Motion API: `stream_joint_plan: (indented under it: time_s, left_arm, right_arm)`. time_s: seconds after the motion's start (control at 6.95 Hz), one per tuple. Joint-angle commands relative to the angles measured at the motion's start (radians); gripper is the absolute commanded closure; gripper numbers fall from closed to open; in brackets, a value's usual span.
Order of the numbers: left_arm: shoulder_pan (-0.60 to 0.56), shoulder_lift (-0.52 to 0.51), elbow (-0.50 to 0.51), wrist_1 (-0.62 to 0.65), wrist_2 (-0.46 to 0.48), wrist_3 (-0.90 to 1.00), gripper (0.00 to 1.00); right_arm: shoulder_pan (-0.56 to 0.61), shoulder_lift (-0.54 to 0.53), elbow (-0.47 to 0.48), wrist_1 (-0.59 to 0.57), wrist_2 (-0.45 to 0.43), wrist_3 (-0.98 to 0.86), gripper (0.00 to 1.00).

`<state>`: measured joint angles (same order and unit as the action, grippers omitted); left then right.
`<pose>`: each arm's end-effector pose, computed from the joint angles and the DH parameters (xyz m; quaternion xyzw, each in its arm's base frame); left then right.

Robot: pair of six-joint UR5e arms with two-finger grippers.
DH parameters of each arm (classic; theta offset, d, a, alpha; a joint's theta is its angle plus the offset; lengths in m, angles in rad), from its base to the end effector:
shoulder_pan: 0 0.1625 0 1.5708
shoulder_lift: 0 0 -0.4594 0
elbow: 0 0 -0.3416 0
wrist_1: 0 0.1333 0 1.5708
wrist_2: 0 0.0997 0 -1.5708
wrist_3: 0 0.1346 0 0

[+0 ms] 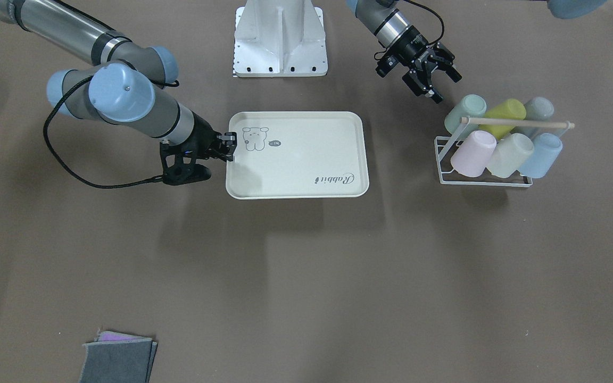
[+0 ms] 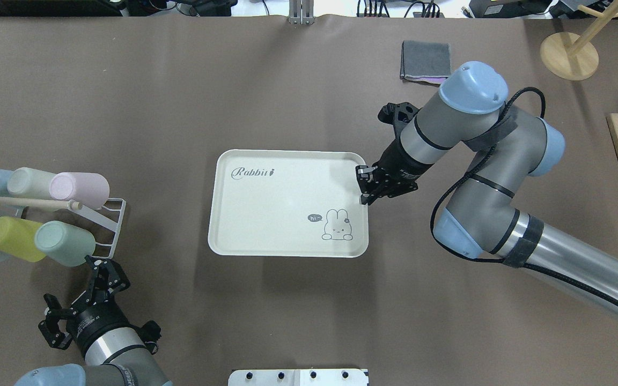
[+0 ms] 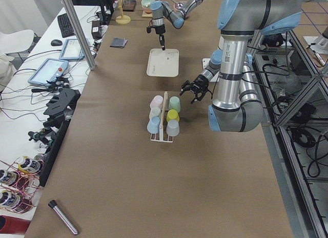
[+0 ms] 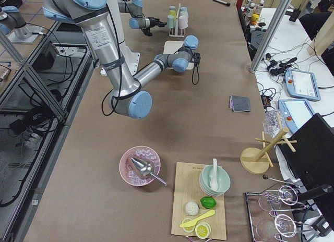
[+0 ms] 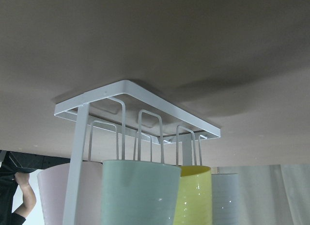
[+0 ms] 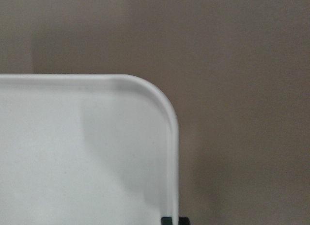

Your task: Pick up and place green cup on tray

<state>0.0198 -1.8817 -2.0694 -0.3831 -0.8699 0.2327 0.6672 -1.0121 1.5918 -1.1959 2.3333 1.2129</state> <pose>0.4351 -0.2115 0.4850 0.0744 -0.3733 0.7688 0.5139 -0.4985 -0.4440 0.3398 -0.0789 -0.5337 -0.0419 0.8410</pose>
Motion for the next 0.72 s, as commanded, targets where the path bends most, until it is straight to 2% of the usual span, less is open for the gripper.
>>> stream_joint_plan:
  time_s: [0.0,0.58]
  left_arm:
    - [-0.009,0.001,0.023,0.001,0.055,0.03,0.06]
    - [-0.033,0.009,0.054,-0.013,0.178,0.027,0.06]
  right_arm:
    - [-0.067,0.043,-0.016,-0.021,-0.055,0.001,1.0]
    - [-0.155,0.017,-0.035,-0.01,-0.136,-0.001,1.0]
